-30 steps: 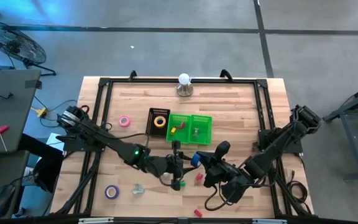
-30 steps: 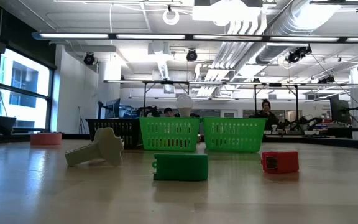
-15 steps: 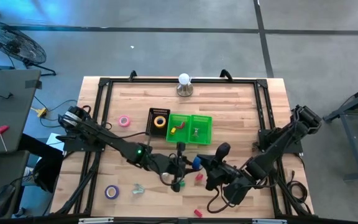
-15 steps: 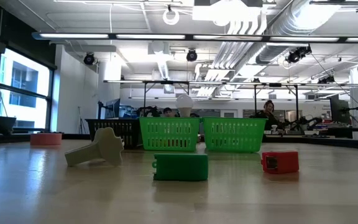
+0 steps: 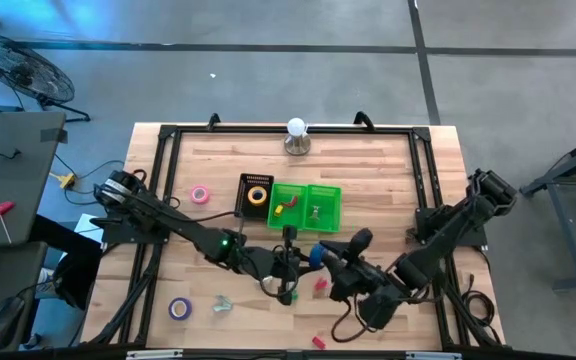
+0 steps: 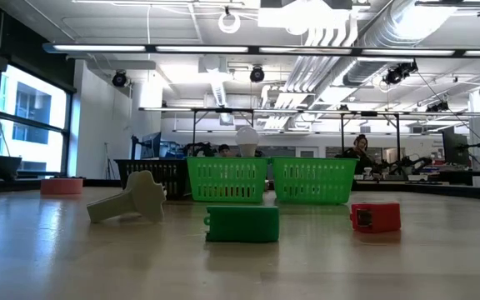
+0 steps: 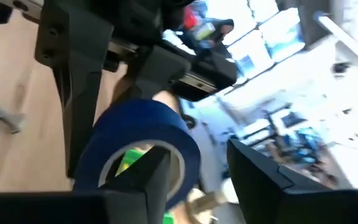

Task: Pick and place Stapler, Stapler remover, tape
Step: Put the right blue tape into the black bin

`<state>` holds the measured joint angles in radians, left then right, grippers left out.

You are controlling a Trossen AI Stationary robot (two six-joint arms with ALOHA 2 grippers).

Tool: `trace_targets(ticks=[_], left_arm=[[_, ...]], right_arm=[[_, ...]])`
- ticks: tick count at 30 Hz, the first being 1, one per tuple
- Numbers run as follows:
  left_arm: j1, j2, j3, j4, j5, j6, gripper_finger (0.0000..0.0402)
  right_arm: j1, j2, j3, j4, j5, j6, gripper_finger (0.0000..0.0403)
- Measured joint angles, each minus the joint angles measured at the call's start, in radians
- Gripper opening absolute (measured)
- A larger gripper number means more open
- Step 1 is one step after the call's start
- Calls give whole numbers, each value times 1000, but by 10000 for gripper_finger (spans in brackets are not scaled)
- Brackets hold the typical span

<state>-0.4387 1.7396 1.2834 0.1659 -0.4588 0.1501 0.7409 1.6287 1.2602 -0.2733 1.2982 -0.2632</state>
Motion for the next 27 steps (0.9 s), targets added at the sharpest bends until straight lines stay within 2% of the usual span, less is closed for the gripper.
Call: trace_targets(ticks=[2, 4, 5, 7, 12, 16, 19, 22, 25, 27], left_arm=[[-2, -3, 2, -9, -23, 1, 37], [-2, -11, -1, -67, -58, -1, 37], [-4, -11, -3, -98, -79, -2, 37], [-6, -20, -4, -170, -140, -15, 37], [-7, -60, -3, -421, -409, -49, 37], [10, -90, 1, -641, -509, -150, 37], [45, -112, 5, -793, -524, -240, 37], [102, -120, 0, -972, -498, -353, 37], [174, -121, 1, -1121, -422, -441, 37], [224, -121, -3, -1153, -337, -462, 37]], right_arm=[[32, 1, 0, 30, 99, -46, 150], [66, -1, 3, 70, 244, -99, 151], [82, -4, 5, 82, 275, -115, 151], [107, -9, 5, 79, 266, -127, 152], [154, -22, 3, 74, 274, -70, 152], [166, -22, 3, 70, 272, -49, 153], [171, -22, 3, 60, 273, -8, 153], [170, -22, 3, 35, 273, 27, 153], [170, -21, 2, 4, 272, 66, 153], [170, -21, 2, -8, 270, 85, 153]])
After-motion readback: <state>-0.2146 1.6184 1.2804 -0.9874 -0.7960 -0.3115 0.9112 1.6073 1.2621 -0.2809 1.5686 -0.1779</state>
